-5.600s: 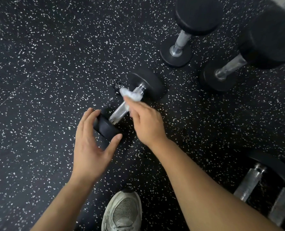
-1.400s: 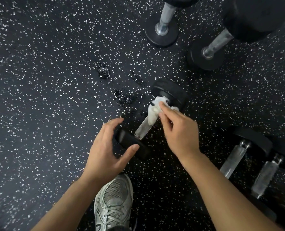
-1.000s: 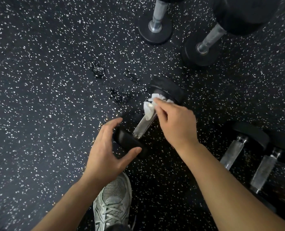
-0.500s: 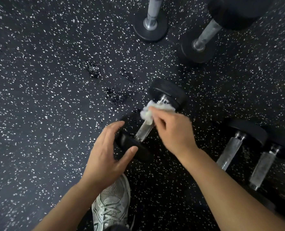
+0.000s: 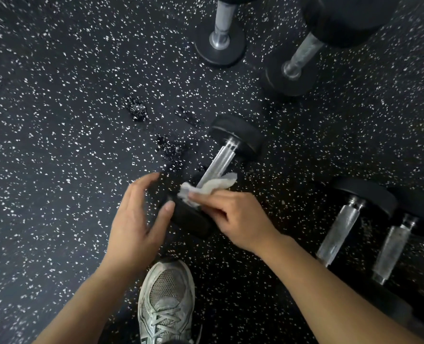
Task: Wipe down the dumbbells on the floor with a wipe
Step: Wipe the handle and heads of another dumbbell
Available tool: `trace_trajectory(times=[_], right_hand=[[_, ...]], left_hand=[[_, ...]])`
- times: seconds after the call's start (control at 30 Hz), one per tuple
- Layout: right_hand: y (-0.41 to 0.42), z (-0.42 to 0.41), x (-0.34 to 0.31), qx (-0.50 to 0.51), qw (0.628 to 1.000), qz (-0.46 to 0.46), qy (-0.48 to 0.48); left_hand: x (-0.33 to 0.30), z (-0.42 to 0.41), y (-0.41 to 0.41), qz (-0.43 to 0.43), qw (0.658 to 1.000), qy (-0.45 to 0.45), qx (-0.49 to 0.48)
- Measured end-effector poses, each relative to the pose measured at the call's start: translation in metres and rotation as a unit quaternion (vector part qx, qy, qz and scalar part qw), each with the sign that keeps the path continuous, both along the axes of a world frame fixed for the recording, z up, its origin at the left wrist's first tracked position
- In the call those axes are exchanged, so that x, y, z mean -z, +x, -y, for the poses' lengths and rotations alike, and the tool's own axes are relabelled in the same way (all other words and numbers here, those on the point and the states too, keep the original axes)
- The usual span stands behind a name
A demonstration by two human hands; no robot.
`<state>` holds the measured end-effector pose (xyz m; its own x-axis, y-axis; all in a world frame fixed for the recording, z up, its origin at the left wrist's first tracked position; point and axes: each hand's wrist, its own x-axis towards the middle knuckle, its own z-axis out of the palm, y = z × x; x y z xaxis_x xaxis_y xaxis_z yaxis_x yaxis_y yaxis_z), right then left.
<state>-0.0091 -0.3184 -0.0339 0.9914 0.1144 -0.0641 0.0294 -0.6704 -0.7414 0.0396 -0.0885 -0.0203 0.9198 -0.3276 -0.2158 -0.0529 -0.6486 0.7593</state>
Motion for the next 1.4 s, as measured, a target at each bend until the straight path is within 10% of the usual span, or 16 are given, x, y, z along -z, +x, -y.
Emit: trace_trajectory(times=[0.2, 0.4, 0.73, 1.4], right_hand=[[0.023, 0.001, 0.004, 0.185, 0.981, 0.062, 0.004], [0.015, -0.004, -0.005, 0.068, 0.988, -0.081, 0.110], [0.048, 0.049, -0.024, 0.412, 0.848, -0.171, 0.285], [0.111, 0.024, -0.020, 0.350, 0.807, -0.303, 0.367]], left_hand=[[-0.005, -0.001, 0.005, -0.003, 1.000, 0.003, -0.006], [-0.006, -0.007, 0.017, -0.004, 0.998, -0.037, -0.042], [-0.031, 0.039, 0.080, 0.034, 0.999, -0.013, 0.032], [-0.006, 0.086, 0.141, -0.036, 0.999, -0.020, 0.004]])
